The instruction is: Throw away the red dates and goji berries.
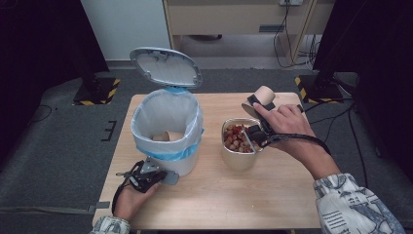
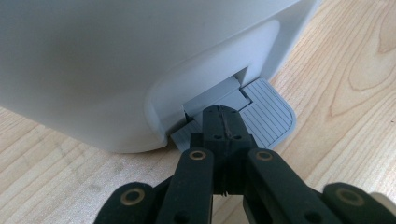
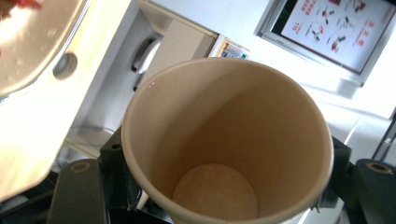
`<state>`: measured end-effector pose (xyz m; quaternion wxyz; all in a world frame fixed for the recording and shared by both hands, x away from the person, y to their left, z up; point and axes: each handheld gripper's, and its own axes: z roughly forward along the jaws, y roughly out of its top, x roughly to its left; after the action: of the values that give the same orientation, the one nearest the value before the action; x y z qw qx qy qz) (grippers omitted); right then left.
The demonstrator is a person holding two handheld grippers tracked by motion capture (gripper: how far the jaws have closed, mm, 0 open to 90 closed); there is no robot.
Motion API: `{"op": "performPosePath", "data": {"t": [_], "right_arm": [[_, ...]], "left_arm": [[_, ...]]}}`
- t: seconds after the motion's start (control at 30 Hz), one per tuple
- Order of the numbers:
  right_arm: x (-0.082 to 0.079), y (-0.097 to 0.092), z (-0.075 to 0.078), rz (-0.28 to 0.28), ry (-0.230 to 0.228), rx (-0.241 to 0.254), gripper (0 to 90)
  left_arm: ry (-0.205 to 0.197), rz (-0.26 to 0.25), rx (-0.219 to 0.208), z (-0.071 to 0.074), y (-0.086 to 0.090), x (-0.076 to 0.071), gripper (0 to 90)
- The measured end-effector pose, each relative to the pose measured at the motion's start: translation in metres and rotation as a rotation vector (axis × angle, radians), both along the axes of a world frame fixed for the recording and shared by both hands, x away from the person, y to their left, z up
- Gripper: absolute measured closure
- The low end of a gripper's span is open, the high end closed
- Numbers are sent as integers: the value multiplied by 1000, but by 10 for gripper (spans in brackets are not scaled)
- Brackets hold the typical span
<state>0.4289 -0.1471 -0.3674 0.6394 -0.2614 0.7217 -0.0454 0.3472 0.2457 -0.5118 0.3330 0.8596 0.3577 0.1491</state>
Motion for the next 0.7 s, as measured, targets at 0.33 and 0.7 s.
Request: {"op": "performPosePath", "data": {"t": [0.33,0.7], "right_arm": [[5,-3,3,-14,54,113,290],[8,0,9,-19,86,211,288]], "left_arm": [[0,0,-1,0,0,0,899],[0,1,-3,0,0,0,899]]}}
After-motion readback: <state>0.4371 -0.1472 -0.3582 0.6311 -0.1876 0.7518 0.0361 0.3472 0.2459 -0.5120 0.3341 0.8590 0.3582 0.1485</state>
